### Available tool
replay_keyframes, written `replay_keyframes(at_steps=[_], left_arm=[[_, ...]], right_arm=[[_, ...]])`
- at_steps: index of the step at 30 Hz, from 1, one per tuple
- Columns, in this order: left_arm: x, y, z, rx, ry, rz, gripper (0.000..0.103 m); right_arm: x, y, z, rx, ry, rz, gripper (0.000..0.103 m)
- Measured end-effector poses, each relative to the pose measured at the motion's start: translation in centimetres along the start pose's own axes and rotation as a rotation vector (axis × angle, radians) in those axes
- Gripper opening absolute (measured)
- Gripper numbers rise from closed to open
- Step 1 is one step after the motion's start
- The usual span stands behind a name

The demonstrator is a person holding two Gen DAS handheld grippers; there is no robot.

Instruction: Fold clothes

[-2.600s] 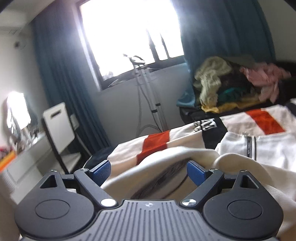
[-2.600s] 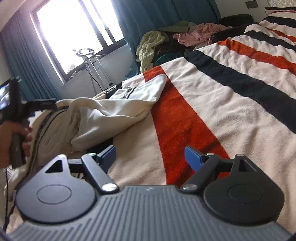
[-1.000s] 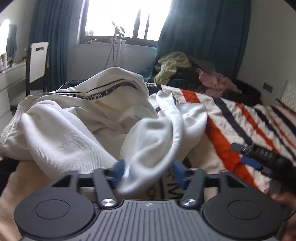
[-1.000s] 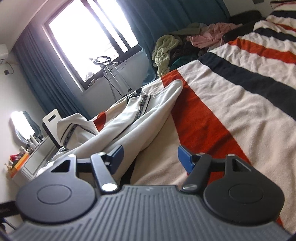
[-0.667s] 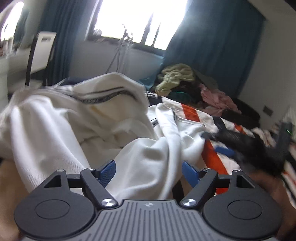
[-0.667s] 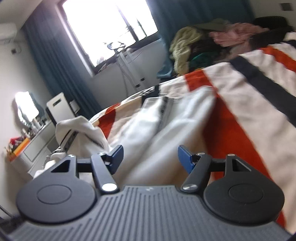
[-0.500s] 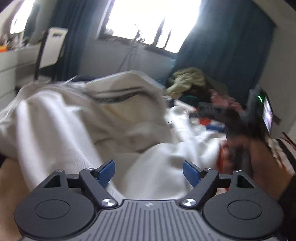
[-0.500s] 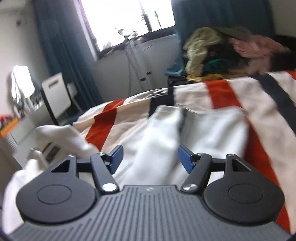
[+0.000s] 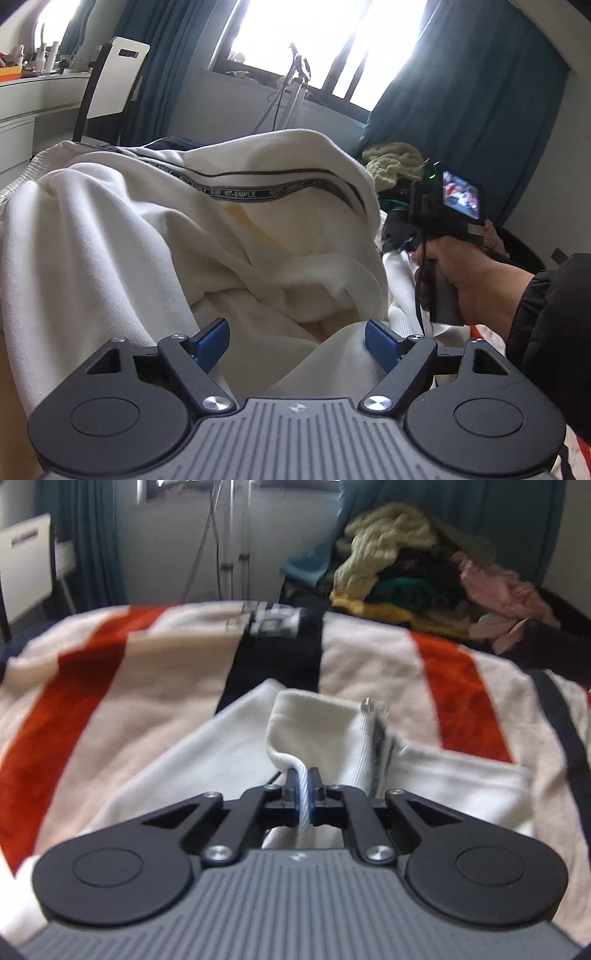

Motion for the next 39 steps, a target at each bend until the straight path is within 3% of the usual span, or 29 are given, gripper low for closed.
replay_keyframes(at_steps=[4,10,14,18,24,27,31,34,39], left_arm=[[0.5,0.5,-1.0,0.0,-0.02,-0.029,0.08],[-0.4,0.8,-3.6,-0.021,-0.061,-0.039,0.08],[-1.2,1.2,-5.7,-0.053,-0.083,-0.034,0.08],[-1.7,0.7,-7.3,-0.045,-0.102,-0.056,0.081],[-1.6,-0.8,-8.7,-0.002,-0.061,-0.07,0.081],[-1.1,-1.2,-9.3,0.016,-0.043,-0.093,0.081],[0.0,-1.6,-10.5,0.03,-0.024,-0.121,0.082],[2.3,-1.3,-11.1,0.055,-0.009,-0.211,0.083],[9.1,-0.3,-10.7,0.119,0.044,-0.541,0.084]], right_arm=[[-4.1,3.4,-6.7,-0.154,-0.028,0.079,0.006],[-15.1,6.0,-19.6,-0.363,-0.047,0.271,0.005],[-24.0,3.3,-27.5,-0.502,-0.048,0.446,0.005],[-31.9,-4.5,-32.1,-0.554,-0.07,0.643,0.006],[-36.6,-19.1,-32.7,-0.44,-0.071,0.856,0.006],[-36.5,-24.0,-32.2,-0.376,-0.025,0.994,0.006],[-36.3,-26.9,-32.1,-0.337,0.066,1.164,0.006],[-35.7,-27.2,-32.1,-0.325,0.097,1.196,0.006],[-35.7,-28.1,-32.1,-0.3,0.121,1.228,0.006]])
Point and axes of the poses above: each gripper's, at about its wrist camera, not at the fingertips, and z roughly the way its jaws point, x to its left, y to its top, the point moved 10 cm from there along z, roughly the way its jaws point, and after that the axes turned 3 degrees about -z, right-handed, at the moved point
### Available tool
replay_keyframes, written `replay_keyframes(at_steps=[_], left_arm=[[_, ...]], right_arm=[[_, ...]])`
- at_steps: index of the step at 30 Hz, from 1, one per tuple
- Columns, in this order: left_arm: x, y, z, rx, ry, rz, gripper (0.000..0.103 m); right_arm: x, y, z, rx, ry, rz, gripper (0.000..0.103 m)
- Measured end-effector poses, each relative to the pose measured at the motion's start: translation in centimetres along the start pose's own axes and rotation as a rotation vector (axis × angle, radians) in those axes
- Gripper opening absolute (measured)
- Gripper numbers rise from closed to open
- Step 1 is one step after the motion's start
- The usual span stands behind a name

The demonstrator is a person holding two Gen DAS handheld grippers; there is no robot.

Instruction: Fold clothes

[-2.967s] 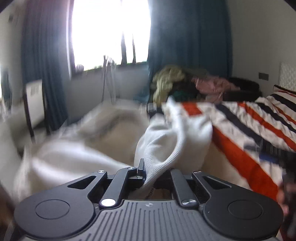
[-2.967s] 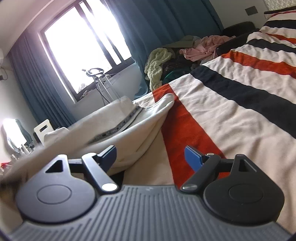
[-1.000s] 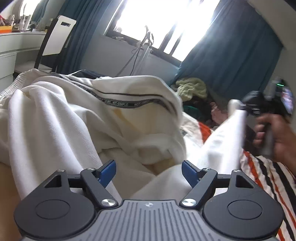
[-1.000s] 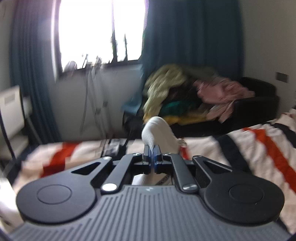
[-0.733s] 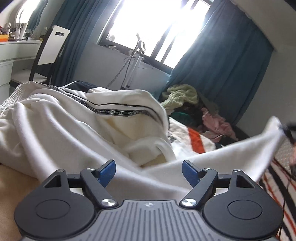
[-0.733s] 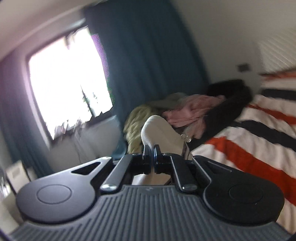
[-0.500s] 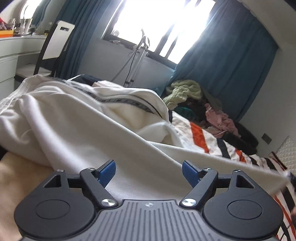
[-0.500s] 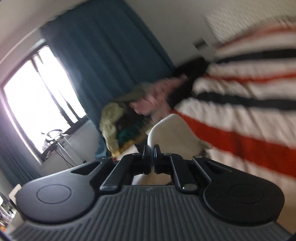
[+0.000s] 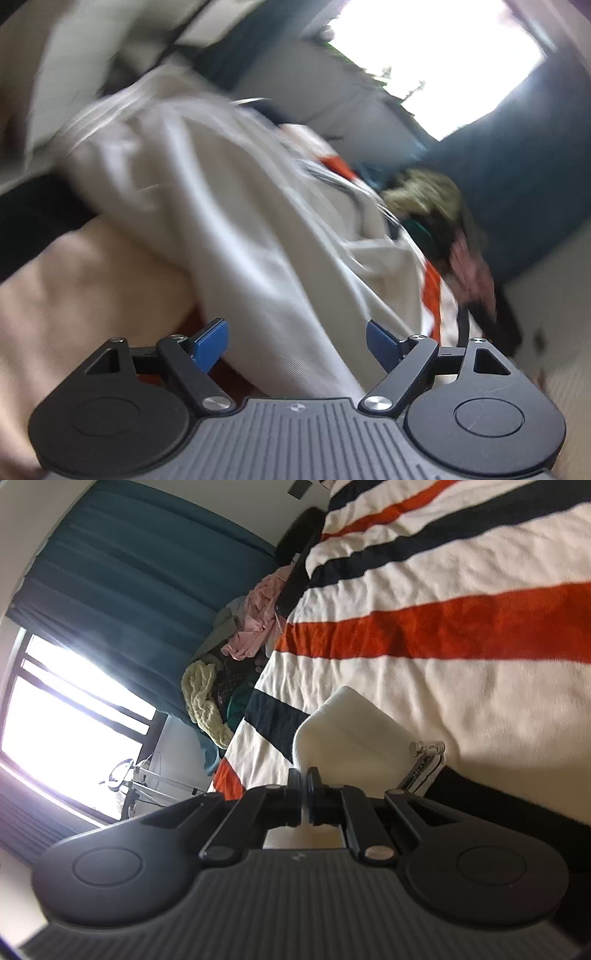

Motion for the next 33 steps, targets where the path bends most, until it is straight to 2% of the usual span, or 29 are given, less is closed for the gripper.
replay_keyframes(at_steps=[4,5,6,8,10,12,14,16,17,18,19,20,21,24,26,28,31,33], left_arm=[[5.6,2.7,1.1,0.043,0.035,-0.274,0.082],[6.9,3.2,1.5,0.05,0.059,-0.315,0.081],[8.0,3.7,1.8,0.045,0.067,-0.361,0.074],[9.9,4.8,2.3,0.023,0.06,-0.469,0.073],[10.7,6.2,2.6,-0.015,0.018,-0.536,0.073],[10.9,7.4,3.0,-0.041,0.001,-0.543,0.072],[11.2,8.3,3.2,-0.071,-0.005,-0.548,0.067],[11.5,8.8,3.1,-0.109,-0.014,-0.565,0.052],[11.7,9.1,2.9,-0.131,-0.019,-0.568,0.049],[11.8,9.5,2.6,-0.152,-0.022,-0.564,0.04],[12.1,9.8,2.1,-0.179,-0.016,-0.555,0.026],[12.6,10.1,1.5,-0.209,-0.005,-0.544,0.02],[12.8,10.4,1.0,-0.232,-0.001,-0.537,0.009],[12.9,11.1,-0.3,-0.276,-0.027,-0.54,0.007],[12.3,11.7,-1.5,-0.331,-0.047,-0.53,0.006],[11.4,12.4,-3.7,-0.402,-0.064,-0.484,0.002],[9.9,13.5,-6.3,-0.491,-0.053,-0.361,0.002],[9.6,13.5,-6.9,-0.498,-0.085,-0.377,0.002]], right_arm=[[-0.4,0.1,0.4,0.008,0.008,0.031,0.006],[-0.5,0.1,0.6,0.009,0.01,0.037,0.006],[-0.6,0.2,0.7,0.01,0.01,0.041,0.006],[-0.6,0.3,0.8,0.002,0.009,0.042,0.006],[-0.5,0.3,0.7,-0.009,0.006,0.038,0.006],[-0.3,0.3,0.7,-0.016,0.003,0.031,0.006],[-0.3,0.3,0.7,-0.022,0.001,0.028,0.006],[-0.4,0.3,0.8,-0.025,-0.004,0.03,0.006],[-0.5,0.4,0.8,-0.026,-0.008,0.03,0.006],[-0.6,0.4,0.8,-0.029,-0.013,0.03,0.006],[-0.6,0.4,0.9,-0.032,-0.017,0.029,0.006],[-0.7,0.4,0.9,-0.034,-0.022,0.028,0.006],[-0.7,0.4,1.0,-0.038,-0.028,0.024,0.006],[-0.3,0.9,2.0,-0.048,-0.065,-0.015,0.006],[0.5,1.4,3.0,-0.05,-0.088,-0.053,0.006],[2.8,2.8,4.0,-0.063,-0.05,-0.077,0.006],[6.3,4.8,5.4,-0.083,0.007,-0.112,0.005],[10.4,6.5,5.0,-0.137,0.102,-0.155,0.004]])
Point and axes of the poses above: each gripper's, at about its wrist camera, not at the fingertips, and z roughly the way its jaws point, x to its left, y to its top, the point moved 10 cm from there along z, roughly the way its jaws point, and after that the axes turned 3 degrees about -z, right-handed, at the moved point
